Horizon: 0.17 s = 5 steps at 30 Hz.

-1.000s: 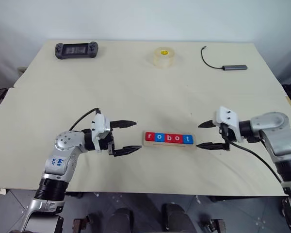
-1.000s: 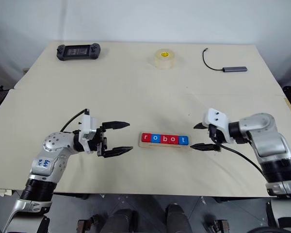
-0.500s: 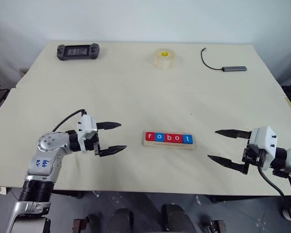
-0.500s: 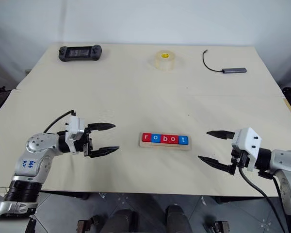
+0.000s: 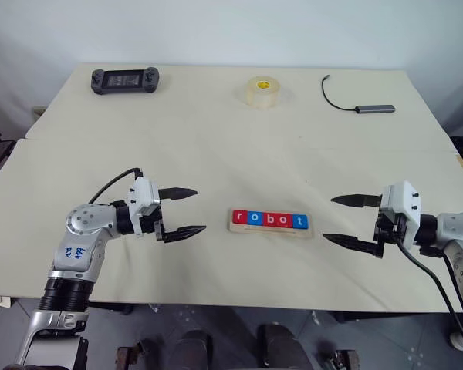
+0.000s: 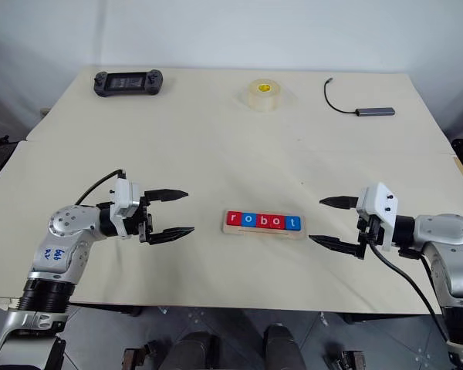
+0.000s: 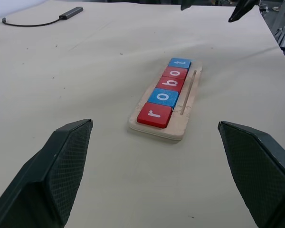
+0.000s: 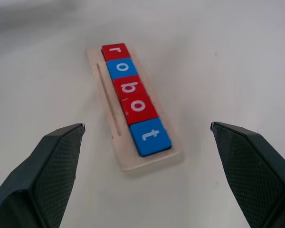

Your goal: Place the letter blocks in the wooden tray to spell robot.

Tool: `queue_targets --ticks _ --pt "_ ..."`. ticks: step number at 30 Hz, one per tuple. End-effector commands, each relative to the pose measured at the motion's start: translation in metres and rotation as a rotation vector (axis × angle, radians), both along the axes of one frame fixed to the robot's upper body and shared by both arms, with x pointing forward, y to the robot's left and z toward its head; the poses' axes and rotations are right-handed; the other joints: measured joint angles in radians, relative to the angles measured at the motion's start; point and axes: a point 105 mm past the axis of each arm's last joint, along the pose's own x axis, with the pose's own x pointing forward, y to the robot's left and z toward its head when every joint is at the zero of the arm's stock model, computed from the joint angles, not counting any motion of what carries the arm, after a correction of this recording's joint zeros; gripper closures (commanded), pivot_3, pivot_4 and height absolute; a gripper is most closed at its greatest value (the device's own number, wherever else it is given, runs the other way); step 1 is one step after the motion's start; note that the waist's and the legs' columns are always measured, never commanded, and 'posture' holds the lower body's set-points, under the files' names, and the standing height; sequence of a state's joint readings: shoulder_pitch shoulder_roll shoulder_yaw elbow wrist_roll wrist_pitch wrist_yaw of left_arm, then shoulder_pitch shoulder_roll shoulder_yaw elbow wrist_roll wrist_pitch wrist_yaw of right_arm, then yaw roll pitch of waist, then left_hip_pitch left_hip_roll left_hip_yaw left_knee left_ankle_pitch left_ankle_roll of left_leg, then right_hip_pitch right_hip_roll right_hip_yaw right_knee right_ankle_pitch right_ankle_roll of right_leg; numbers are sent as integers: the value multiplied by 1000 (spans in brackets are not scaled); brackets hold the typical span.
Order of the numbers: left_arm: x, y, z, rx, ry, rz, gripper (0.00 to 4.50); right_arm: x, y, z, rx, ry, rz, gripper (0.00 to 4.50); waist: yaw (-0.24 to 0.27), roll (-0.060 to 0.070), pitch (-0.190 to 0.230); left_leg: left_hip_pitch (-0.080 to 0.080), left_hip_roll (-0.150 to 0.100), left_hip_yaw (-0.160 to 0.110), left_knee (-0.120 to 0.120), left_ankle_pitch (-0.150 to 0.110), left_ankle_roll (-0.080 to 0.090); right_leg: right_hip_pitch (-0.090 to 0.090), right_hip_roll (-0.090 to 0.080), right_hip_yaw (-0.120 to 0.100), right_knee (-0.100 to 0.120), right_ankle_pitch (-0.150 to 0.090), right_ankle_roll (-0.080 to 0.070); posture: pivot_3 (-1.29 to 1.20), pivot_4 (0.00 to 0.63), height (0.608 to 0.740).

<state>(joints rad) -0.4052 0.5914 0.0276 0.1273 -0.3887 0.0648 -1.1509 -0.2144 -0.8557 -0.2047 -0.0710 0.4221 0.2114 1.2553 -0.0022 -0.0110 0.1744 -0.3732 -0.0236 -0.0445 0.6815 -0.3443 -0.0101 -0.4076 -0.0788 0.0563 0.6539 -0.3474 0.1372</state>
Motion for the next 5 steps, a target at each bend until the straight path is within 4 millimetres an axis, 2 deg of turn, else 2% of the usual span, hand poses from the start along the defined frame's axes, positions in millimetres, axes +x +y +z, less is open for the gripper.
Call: queue_targets --ticks 1,5 --pt "-3 -1 9 -15 -42 -5 0 -7 0 12 -7 -36 34 51 0 0 0 0 0 0 0 0 0 0 0 0 0 0 0 0 150 740" --pt "0 0 11 -5 -73 15 0 -8 -2 6 -32 -32 30 51 0 0 0 0 0 0 0 0 0 0 0 0 0 0 0 0 150 740"
